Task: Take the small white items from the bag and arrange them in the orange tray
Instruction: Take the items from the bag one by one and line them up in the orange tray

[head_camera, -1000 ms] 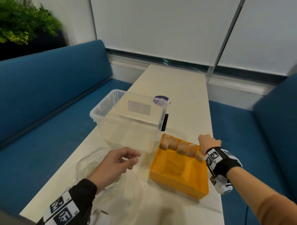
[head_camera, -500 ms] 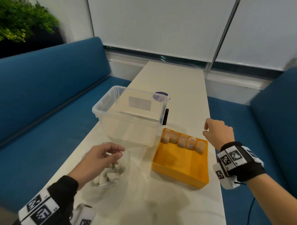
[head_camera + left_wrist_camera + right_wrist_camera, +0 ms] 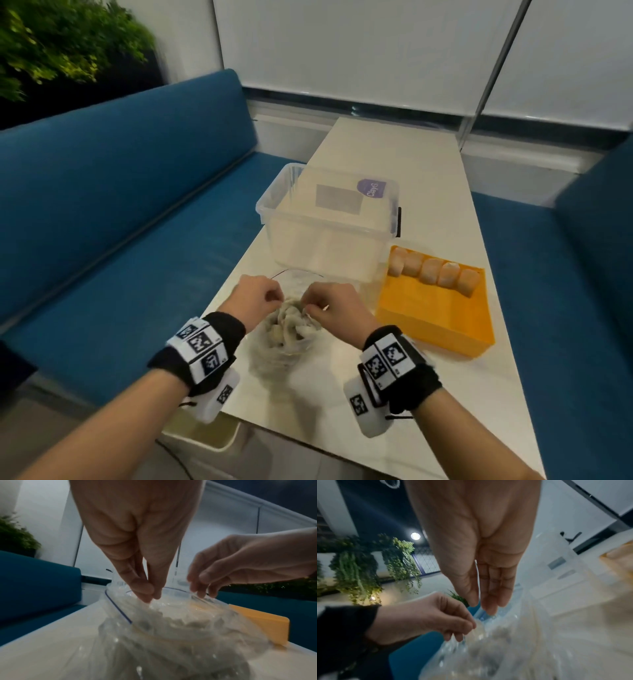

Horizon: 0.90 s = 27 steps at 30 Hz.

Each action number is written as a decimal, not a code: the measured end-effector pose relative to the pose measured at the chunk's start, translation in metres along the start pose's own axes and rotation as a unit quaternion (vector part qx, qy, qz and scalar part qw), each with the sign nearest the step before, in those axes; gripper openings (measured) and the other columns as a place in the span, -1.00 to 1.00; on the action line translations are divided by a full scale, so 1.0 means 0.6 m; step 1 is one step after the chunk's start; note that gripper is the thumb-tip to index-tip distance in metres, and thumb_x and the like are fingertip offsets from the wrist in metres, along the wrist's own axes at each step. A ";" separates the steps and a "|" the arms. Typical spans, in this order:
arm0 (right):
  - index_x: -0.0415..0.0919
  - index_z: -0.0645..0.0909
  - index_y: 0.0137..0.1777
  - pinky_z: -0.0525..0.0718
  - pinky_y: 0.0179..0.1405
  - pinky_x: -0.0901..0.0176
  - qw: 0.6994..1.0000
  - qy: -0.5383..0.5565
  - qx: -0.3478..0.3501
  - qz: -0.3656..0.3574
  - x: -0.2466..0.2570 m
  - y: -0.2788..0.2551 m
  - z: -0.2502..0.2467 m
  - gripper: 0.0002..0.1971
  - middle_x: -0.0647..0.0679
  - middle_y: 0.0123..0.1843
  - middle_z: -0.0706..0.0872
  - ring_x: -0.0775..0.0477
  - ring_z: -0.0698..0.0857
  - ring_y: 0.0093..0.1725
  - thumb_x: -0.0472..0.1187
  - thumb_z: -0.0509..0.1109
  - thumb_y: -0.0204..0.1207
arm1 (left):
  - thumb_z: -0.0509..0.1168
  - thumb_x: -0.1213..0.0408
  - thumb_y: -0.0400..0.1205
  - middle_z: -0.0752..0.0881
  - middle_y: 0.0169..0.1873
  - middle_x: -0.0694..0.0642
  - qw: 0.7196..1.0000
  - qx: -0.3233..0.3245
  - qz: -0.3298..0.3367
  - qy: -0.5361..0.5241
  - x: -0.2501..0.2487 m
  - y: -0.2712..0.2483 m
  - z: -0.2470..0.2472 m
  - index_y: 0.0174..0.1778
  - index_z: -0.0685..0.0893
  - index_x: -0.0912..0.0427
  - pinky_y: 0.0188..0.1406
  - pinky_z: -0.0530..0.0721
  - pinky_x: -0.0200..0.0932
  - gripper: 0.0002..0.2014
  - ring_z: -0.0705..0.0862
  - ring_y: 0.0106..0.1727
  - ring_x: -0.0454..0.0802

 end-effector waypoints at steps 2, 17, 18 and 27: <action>-0.27 0.68 0.16 0.54 0.13 0.20 0.999 -0.030 0.018 0.040 -0.005 0.011 0.036 -0.75 -0.17 0.11 0.75 -0.13 0.67 0.10 -0.34 0.27 0.54 | 0.38 0.24 0.60 0.74 -0.26 0.16 0.999 0.050 -0.014 0.006 0.009 0.002 0.019 -0.14 0.77 0.26 -0.11 0.68 -0.14 -0.85 0.74 -0.12 0.19; -0.14 0.63 0.30 0.63 0.10 0.19 0.979 0.050 -0.101 0.171 -0.036 -0.046 0.085 -0.66 -0.14 0.18 0.71 -0.11 0.71 0.07 -0.31 0.34 0.53 | 0.37 0.11 0.54 0.67 0.04 -0.04 0.998 0.043 0.031 0.043 0.004 -0.027 0.077 -0.06 0.55 -0.05 -0.11 0.45 -0.12 -0.86 0.66 0.06 0.04; -0.13 0.64 0.28 0.63 0.02 0.25 0.977 0.068 -0.110 0.173 -0.036 -0.051 0.085 -0.67 -0.12 0.16 0.72 -0.08 0.71 0.04 -0.32 0.33 0.53 | 0.37 0.10 0.54 0.68 -0.03 -0.04 0.998 0.037 0.029 0.030 0.007 -0.029 0.073 -0.09 0.55 -0.04 -0.12 0.46 -0.12 -0.87 0.66 0.02 0.05; -0.12 0.69 0.10 0.81 -0.14 0.05 0.942 0.219 -0.187 0.173 -0.021 -0.069 0.065 -0.74 -0.13 -0.09 0.76 -0.08 0.79 -0.16 -0.38 0.32 0.49 | 0.53 0.14 0.49 0.74 -0.12 0.04 0.967 -0.024 0.019 -0.253 0.037 -0.034 0.024 -0.19 0.66 0.08 -0.01 0.65 -0.06 -0.82 0.69 -0.01 0.04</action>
Point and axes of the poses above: each hand's wrist, its own y-axis towards the middle knuckle, its own z-axis out of the palm, x = y × z, the point moved 4 cm from there along y, towards the middle knuckle
